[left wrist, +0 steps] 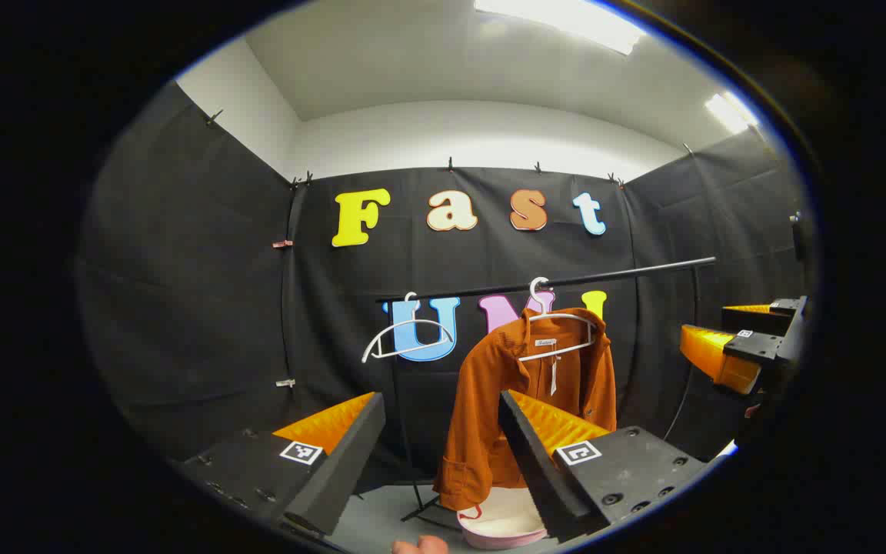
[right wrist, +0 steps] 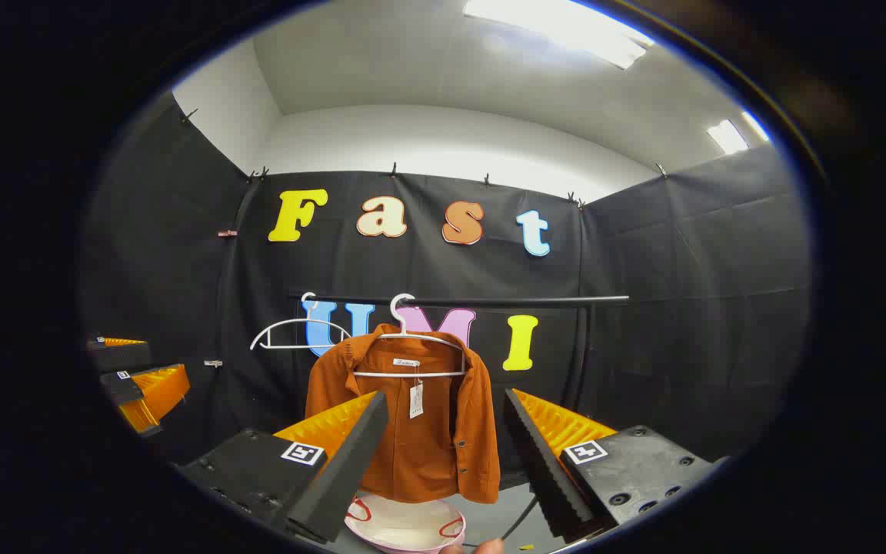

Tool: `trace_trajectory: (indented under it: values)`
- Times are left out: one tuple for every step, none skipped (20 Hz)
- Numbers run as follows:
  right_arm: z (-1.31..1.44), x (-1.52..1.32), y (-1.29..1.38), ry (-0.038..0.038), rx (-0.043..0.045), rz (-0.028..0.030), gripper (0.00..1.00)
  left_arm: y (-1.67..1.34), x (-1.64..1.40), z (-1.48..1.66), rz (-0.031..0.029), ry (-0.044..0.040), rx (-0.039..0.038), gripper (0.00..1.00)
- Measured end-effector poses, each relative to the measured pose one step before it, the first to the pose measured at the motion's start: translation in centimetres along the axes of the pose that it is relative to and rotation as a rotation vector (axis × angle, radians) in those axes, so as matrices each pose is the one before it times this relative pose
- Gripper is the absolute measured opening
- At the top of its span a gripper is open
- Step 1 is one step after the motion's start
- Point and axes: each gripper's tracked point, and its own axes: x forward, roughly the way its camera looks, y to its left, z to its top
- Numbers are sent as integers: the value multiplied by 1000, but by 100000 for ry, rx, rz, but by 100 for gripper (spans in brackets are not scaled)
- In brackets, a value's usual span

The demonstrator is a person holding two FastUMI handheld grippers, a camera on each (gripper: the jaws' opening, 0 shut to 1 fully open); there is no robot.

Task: Grasp the clothes on the hanger with both hands and then place them into the laundry hamper below.

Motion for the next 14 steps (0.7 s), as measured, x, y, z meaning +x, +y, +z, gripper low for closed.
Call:
trace_trajectory:
  values:
    - [-106,73,21,431,-45,276,97,-33,70,-14,-208,197,780,94]
    - [-31,-44,57,354,-87,60,97,-22,191,-262,-65,201,393,94]
    - [-82,56,19,315,-62,92,97,-20,165,-37,-314,186,-43,95]
    - [-172,-22,49,311,-5,70,97,-87,12,-109,-235,85,-353,94]
    - [-107,5,52,383,56,135,97,-86,135,88,-381,89,-504,94]
    - [-66,-24,7,247,-1,-133,97,-34,11,-55,-48,40,-400,95]
    - [-18,-75,-76,277,7,-261,97,20,37,-37,-88,37,-260,95]
    - [-61,-20,53,173,94,-54,97,-75,-39,-111,-131,-8,-159,92]
    - [-99,-129,5,213,116,-194,97,-61,81,118,-103,-15,-2,92]
    - [-113,13,13,210,65,-84,97,67,-48,-84,-90,-54,-1,94]
    - [-23,-6,-23,299,28,-226,97,-27,-39,71,-206,-107,-10,94]
    - [-53,-26,-3,119,130,-163,97,-80,25,-113,-193,-22,-74,94]
    - [28,11,-30,64,85,-308,97,-105,-54,49,-328,-50,-144,94]
    - [105,-44,-46,-143,39,-141,97,-120,44,-80,-313,-94,-186,95]
